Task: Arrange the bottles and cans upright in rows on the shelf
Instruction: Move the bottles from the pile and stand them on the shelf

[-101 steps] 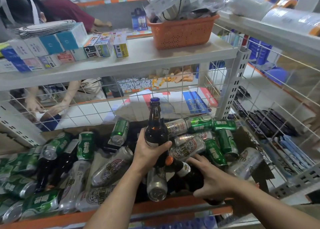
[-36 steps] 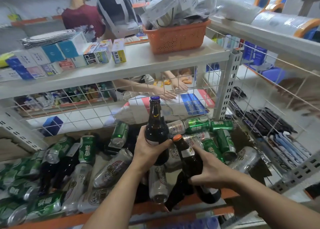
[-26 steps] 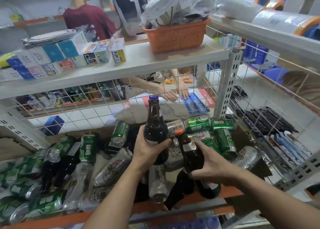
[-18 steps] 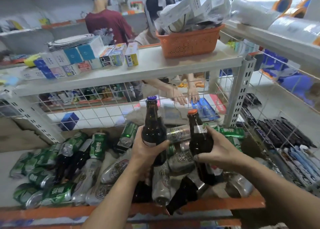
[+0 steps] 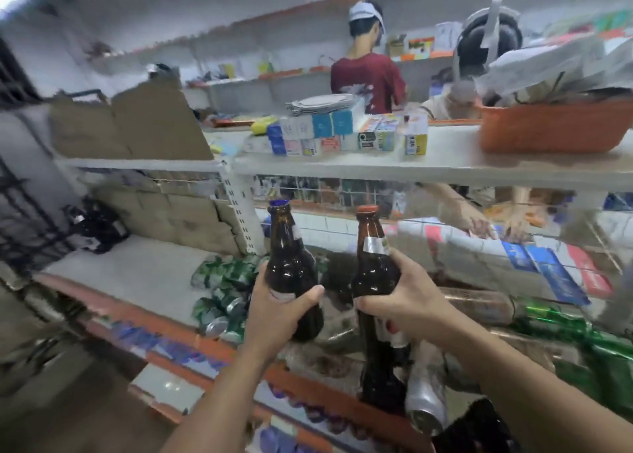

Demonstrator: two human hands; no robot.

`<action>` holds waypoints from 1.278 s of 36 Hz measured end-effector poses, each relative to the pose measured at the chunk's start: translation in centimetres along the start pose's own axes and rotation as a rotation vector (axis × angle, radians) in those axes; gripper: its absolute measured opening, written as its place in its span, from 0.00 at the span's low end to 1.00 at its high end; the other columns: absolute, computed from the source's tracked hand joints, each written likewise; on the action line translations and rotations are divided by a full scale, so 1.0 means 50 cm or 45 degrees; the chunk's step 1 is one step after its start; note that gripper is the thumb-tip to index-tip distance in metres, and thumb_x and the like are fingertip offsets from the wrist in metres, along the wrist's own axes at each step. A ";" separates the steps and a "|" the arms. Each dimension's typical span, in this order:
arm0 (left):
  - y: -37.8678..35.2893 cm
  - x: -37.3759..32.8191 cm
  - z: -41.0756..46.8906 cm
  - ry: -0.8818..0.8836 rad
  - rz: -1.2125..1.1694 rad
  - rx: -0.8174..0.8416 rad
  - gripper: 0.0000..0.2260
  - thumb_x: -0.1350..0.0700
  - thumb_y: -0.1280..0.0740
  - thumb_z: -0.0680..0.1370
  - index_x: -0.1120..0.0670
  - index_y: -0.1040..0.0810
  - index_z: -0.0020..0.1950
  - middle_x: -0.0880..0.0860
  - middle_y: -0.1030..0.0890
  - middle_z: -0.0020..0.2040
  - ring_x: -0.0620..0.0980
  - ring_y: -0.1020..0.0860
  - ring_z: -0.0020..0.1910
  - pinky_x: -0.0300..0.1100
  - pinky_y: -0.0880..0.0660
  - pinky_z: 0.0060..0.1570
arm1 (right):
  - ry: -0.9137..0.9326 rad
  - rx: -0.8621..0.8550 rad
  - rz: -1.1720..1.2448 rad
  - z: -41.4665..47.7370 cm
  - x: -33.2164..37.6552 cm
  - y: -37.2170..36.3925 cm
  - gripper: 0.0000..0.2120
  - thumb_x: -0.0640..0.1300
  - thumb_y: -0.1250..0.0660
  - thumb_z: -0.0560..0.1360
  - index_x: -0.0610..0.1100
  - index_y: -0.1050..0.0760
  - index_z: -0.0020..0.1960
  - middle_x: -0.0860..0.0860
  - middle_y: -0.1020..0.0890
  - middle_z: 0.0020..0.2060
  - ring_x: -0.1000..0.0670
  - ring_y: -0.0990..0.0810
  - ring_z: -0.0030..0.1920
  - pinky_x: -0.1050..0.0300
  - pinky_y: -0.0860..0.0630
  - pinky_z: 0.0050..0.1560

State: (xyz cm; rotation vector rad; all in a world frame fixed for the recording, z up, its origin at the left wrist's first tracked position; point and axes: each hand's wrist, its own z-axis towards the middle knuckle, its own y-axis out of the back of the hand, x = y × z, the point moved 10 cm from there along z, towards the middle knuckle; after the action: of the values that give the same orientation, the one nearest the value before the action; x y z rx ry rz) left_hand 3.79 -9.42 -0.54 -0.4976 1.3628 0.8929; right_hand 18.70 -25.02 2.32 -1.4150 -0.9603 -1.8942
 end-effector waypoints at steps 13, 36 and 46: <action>0.691 0.068 -0.065 0.055 0.001 -0.463 0.33 0.48 0.15 0.64 0.42 0.25 0.65 0.41 0.16 0.56 0.42 0.18 0.56 0.44 0.22 0.58 | 0.132 0.194 0.049 0.169 0.175 -0.605 0.21 0.32 0.20 0.67 0.44 0.24 0.54 0.46 0.13 0.42 0.54 0.15 0.39 0.68 0.23 0.37; 1.327 0.211 -0.012 0.178 0.043 -0.896 0.27 0.55 0.17 0.66 0.40 0.24 0.59 0.35 0.15 0.50 0.35 0.18 0.50 0.34 0.24 0.50 | 0.129 0.471 0.042 0.466 0.245 -1.301 0.22 0.35 0.18 0.64 0.47 0.23 0.52 0.51 0.14 0.41 0.56 0.15 0.39 0.61 0.24 0.39; 1.548 0.292 0.312 0.178 0.154 -0.881 0.28 0.53 0.17 0.65 0.41 0.24 0.60 0.38 0.15 0.49 0.36 0.17 0.49 0.34 0.22 0.49 | 0.172 0.523 -0.019 0.794 0.216 -1.532 0.23 0.36 0.19 0.64 0.48 0.25 0.53 0.50 0.15 0.44 0.57 0.17 0.43 0.64 0.25 0.41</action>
State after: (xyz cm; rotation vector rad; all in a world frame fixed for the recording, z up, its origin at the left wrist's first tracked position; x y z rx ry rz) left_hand -47.75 52.09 2.47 -1.0259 1.1928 1.4583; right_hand -23.48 51.01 4.22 -1.0289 -1.2107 -1.6558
